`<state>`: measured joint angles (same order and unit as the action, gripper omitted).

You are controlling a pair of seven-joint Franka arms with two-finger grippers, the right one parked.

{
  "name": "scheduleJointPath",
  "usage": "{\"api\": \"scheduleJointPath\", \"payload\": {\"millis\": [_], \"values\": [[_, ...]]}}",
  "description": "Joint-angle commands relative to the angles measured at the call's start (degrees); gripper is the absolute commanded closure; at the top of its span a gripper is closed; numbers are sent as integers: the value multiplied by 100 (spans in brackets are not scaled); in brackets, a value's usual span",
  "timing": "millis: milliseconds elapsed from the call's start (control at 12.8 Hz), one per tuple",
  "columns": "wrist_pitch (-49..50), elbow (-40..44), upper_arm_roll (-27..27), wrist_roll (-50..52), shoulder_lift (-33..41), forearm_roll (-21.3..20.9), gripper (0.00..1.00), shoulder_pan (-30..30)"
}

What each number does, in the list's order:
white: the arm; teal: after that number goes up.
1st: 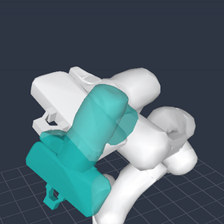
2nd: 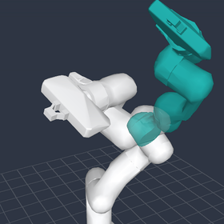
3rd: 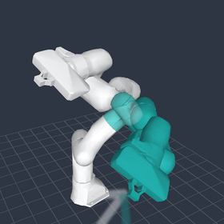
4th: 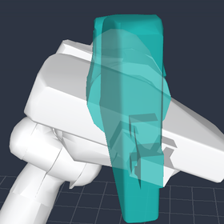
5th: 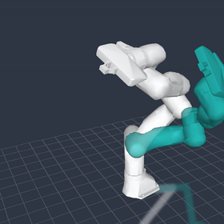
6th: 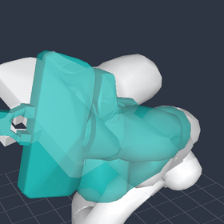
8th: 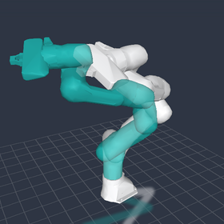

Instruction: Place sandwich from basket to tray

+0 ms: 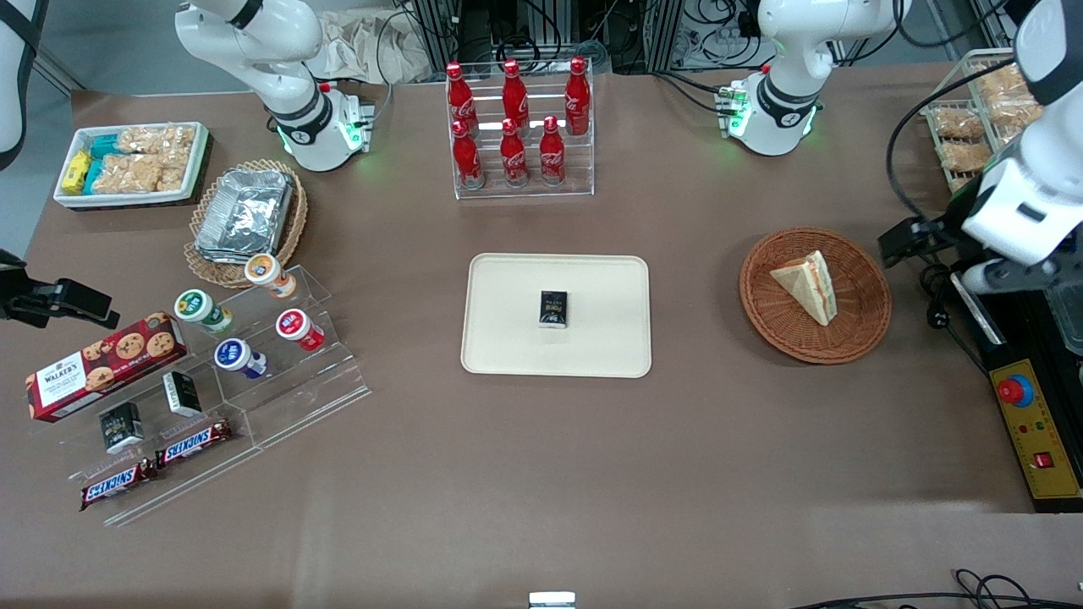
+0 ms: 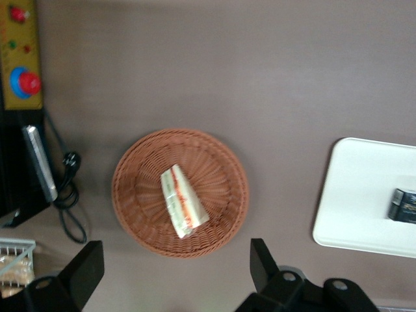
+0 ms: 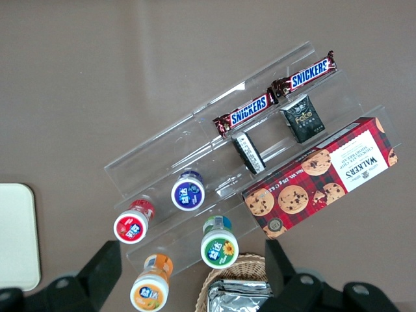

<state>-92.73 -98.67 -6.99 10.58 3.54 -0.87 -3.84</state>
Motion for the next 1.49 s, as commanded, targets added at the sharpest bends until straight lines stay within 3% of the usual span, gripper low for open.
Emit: {"api": "scheduleJointPath", "payload": {"millis": [0, 235, 392, 784, 1412], "values": [[-377, -1476, 31, 373, 1103, 25, 0, -292], [-692, -2338, 23, 1593, 1631, 34, 0, -284], [-834, -2638, 31, 1684, 1817, 60, 0, -284], [-1255, -2823, 5, 2456, 1493, 447, 0, -257], [-3221, -4351, -346, 2835, 1097, 412, 0, -213]]}}
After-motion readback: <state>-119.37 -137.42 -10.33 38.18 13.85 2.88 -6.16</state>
